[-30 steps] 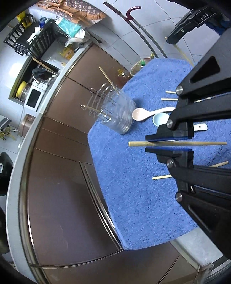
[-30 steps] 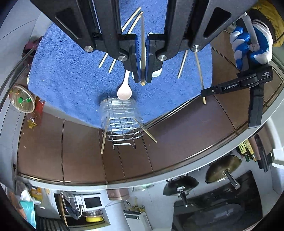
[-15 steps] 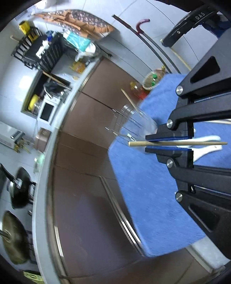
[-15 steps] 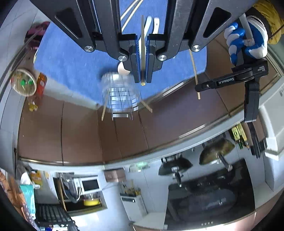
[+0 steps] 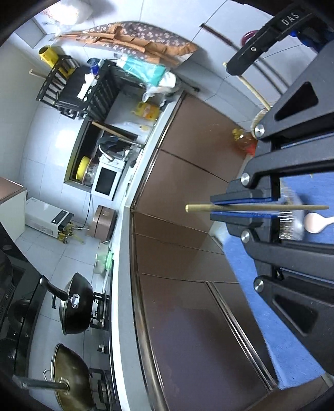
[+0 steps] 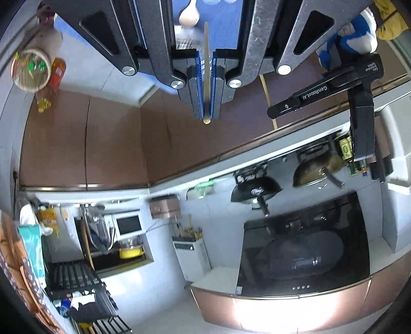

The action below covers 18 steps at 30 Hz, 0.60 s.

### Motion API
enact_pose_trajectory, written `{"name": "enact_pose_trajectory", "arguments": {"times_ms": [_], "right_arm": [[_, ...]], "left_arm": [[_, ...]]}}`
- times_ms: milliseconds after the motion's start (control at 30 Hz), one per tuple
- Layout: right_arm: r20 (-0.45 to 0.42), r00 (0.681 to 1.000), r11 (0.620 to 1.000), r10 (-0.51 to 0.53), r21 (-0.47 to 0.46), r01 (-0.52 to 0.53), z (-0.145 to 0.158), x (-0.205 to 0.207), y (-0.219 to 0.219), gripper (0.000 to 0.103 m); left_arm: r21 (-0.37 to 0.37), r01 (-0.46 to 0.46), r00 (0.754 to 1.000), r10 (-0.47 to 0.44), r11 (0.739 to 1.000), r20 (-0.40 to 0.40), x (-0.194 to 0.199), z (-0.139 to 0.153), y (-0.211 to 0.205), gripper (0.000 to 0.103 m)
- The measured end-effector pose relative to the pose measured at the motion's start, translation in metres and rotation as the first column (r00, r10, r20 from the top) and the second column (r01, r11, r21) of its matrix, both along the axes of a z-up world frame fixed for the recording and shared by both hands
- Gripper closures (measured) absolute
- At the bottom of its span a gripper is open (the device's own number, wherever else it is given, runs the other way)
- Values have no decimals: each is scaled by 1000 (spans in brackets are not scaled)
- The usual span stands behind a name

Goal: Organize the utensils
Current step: 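Carry both chopsticks over the glass holder and open both grippers to drop them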

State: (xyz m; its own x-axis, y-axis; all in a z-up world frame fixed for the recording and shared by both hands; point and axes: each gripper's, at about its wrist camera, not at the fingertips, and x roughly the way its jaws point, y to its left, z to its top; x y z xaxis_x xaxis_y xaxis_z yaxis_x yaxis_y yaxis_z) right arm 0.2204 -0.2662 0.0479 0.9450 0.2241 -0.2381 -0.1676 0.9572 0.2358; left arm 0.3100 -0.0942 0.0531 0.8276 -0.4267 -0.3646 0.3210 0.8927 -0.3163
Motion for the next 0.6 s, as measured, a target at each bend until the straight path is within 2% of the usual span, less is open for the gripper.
{"name": "enact_pose_trajectory", "arguments": {"times_ms": [133, 300, 500, 600], "right_arm": [[12, 1000, 999, -29, -20, 29, -10, 33, -5, 97], [0, 999, 998, -51, -42, 51, -35, 65, -8, 97], [-66, 996, 996, -67, -56, 64, -75, 92, -8, 97], [-101, 992, 995, -76, -73, 69, -89, 96, -7, 97]], "left_arm": [[16, -38, 999, 37, 999, 26, 34, -6, -19, 98], [46, -95, 995, 93, 994, 46, 72, -31, -41, 98], [56, -125, 992, 124, 991, 15, 92, -81, -51, 98], [80, -148, 989, 146, 986, 31, 90, -99, -51, 96]]}}
